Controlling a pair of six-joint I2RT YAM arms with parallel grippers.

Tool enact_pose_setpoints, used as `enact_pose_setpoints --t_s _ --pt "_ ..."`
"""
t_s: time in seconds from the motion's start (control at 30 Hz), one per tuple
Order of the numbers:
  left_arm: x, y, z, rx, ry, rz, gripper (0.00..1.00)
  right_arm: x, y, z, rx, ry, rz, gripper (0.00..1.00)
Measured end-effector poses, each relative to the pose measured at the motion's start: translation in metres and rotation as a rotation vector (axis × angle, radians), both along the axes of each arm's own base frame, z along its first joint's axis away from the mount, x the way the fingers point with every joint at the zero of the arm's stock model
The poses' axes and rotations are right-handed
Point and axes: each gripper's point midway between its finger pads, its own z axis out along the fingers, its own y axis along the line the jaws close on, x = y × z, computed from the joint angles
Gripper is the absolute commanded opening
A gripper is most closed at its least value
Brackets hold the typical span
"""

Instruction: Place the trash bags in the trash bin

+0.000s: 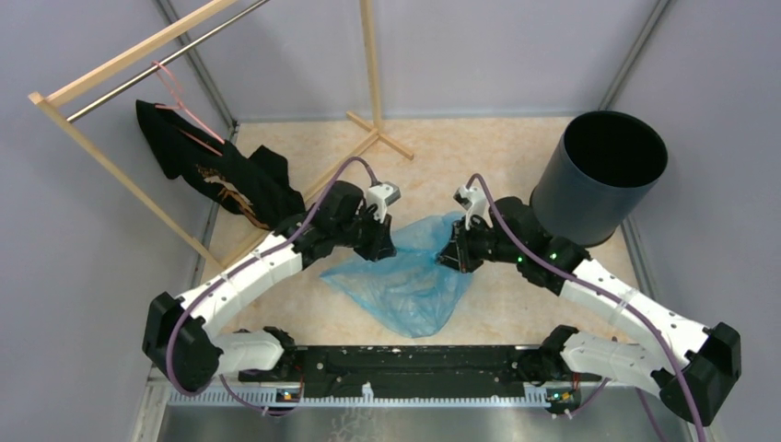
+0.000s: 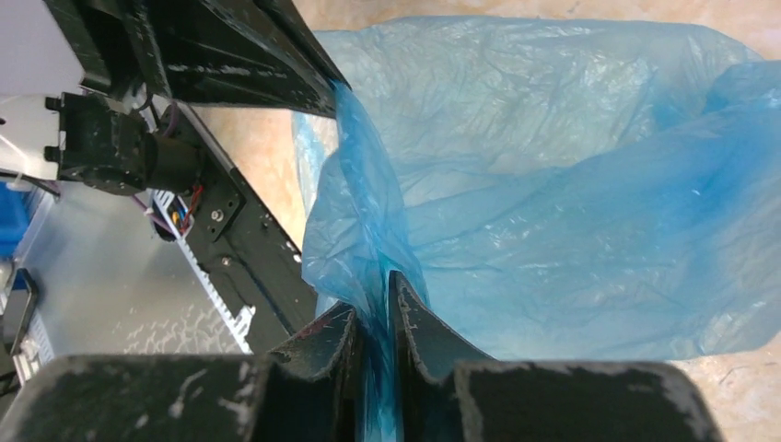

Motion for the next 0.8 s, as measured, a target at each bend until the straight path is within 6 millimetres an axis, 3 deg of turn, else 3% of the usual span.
enact_pose_setpoints --t_s 0.03,0.1,0.23,0.3,0.47,0.53,0.7,0.8 --pt "0.002 0.002 0.001 0.004 -0.011 0.01 0.0 0.0 -0.001 -0.001 -0.002 0.006 -0.01 0.19" --pt "0.007 0.006 0.006 0.013 -0.041 0.043 0.0 0.001 -0.003 -0.001 -0.005 0.018 -0.034 0.31" --pt "0.027 0.027 0.027 0.027 -0.15 0.215 0.0 0.002 -0.013 0.004 -0.002 0.021 -0.102 0.71" --pt "0.031 0.04 0.045 -0.022 -0.237 0.299 0.0 0.0 -0.02 0.012 0.026 -0.009 -0.132 0.82" --pt "0.021 0.064 0.079 -0.168 -0.384 0.394 0.0 -0.01 -0.028 0.023 0.131 -0.063 -0.139 0.95" --pt "0.019 0.069 0.087 -0.198 -0.417 0.413 0.0 -0.011 -0.026 0.022 0.2 -0.069 -0.125 0.94" --pt "0.02 0.072 0.09 -0.21 -0.434 0.436 0.0 -0.002 -0.023 -0.006 0.321 0.003 -0.108 0.96" --pt "0.019 0.073 0.084 -0.203 -0.426 0.436 0.0 -0.009 -0.013 -0.022 0.368 0.047 -0.033 0.97"
